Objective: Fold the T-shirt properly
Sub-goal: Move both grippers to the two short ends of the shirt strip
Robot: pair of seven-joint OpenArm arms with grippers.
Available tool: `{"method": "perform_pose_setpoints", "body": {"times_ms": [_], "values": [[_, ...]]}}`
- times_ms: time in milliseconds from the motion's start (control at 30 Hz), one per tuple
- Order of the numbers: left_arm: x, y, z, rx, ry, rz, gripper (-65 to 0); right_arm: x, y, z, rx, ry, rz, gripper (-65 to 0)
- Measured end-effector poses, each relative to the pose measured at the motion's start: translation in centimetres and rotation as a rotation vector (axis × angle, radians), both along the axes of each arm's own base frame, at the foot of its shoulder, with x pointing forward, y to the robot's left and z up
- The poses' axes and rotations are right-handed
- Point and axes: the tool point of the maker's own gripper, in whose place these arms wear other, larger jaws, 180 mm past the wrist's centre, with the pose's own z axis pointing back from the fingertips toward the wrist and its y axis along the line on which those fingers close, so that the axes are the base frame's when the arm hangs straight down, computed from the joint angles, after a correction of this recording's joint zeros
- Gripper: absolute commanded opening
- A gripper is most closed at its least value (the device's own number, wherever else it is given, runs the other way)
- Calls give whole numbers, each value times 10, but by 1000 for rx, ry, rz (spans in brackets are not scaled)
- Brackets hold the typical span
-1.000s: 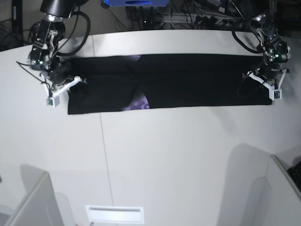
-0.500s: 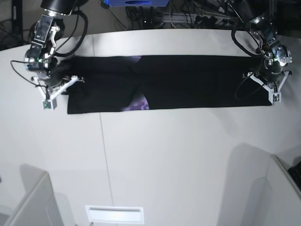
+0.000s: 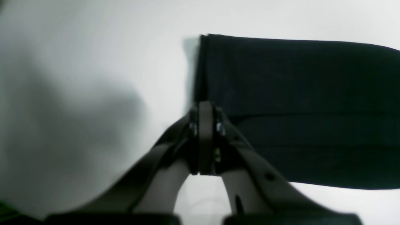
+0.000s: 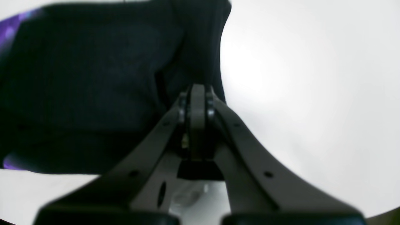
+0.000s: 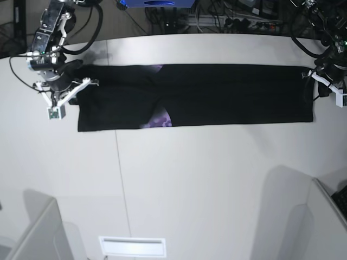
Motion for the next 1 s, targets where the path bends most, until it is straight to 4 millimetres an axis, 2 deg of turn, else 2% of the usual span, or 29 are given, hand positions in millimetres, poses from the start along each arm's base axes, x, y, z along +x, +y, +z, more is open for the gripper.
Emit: {"method": "perform_pose_setpoints", "body": {"times_ms": [133, 167, 233, 367, 433, 467, 533, 633, 733, 800, 867, 933, 1000], "values": [[-9, 21, 3, -62, -54, 78, -650, 2, 0, 1, 2, -4, 0, -650], [-11, 26, 4, -73, -65, 96, -622, 3, 1, 2, 5, -9, 1, -650], [-12, 26, 1, -112, -81, 110, -484, 3, 1, 2, 4, -11, 1, -650], [-14, 25, -16, -164, -49, 118, -160, 1, 6, -1, -5, 5, 23, -650], [-13, 29, -21, -177, -46, 133, -51, 4, 20, -1, 21, -2, 58, -650], [-11, 30, -24, -189, -46, 142, -33, 5, 26, -2, 34, -3, 70, -650], [-6, 30, -34, -235, -48, 160, -41, 3, 33, -4, 35, 6, 90, -650], [1, 19, -54, -271, 6, 135, -71, 2, 44, -7, 34, 21, 129, -650], [24, 5, -57, -244, -35, 65, -89, 4, 56, -6, 55, 13, 155, -650], [32, -4, -67, -247, -26, 37, -105, 4, 59, -7, 55, 13, 163, -650], [29, -6, -81, -271, -12, 53, -135, 4, 59, -7, 54, 14, 163, -650], [28, -4, -83, -292, -26, 59, -184, 5, 59, -6, 62, 8, 151, -650], [27, -4, -86, -299, -23, 65, -260, 4, 62, -7, 73, 7, 148, -650]]}}
